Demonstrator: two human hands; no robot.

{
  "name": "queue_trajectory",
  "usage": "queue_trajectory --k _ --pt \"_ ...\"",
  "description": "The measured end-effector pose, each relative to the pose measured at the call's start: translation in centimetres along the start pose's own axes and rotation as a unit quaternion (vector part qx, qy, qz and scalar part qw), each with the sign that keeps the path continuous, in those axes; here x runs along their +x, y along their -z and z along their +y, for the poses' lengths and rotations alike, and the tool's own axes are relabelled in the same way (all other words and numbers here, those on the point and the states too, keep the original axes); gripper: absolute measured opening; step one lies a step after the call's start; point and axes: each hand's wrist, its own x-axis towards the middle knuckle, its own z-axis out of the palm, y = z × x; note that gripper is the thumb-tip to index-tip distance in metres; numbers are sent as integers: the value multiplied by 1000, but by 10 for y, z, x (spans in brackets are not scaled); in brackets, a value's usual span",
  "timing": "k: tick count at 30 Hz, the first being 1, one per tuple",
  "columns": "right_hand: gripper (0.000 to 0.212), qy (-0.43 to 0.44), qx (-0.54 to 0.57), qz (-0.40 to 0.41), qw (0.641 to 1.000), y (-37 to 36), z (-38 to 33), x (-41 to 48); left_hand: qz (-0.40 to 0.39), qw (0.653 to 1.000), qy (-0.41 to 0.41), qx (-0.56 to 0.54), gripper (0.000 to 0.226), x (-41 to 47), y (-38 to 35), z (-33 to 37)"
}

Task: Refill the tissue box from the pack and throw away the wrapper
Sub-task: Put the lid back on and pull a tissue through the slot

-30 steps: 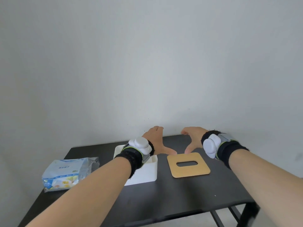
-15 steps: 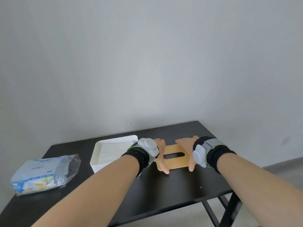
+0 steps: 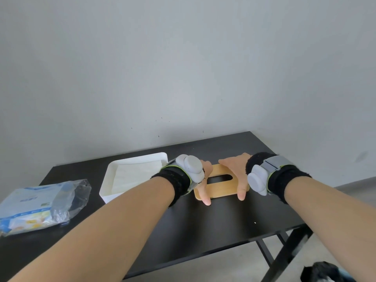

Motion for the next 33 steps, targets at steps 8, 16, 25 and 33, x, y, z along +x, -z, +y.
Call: queue_trajectory --k 8,16,25,33 --pt "102 2 -23 -13 1000 3 -4 1 15 1000 -3 -23 96 1 -6 -1" --pt "116 -1 -21 10 1000 1 -3 -1 45 998 -2 -45 89 -12 -9 0" --pt "107 -8 -21 40 999 -1 3 -10 88 996 -5 -33 91 -30 -8 3" --pt "83 17 54 126 990 54 -13 -50 148 987 3 -61 79 -76 31 -34"
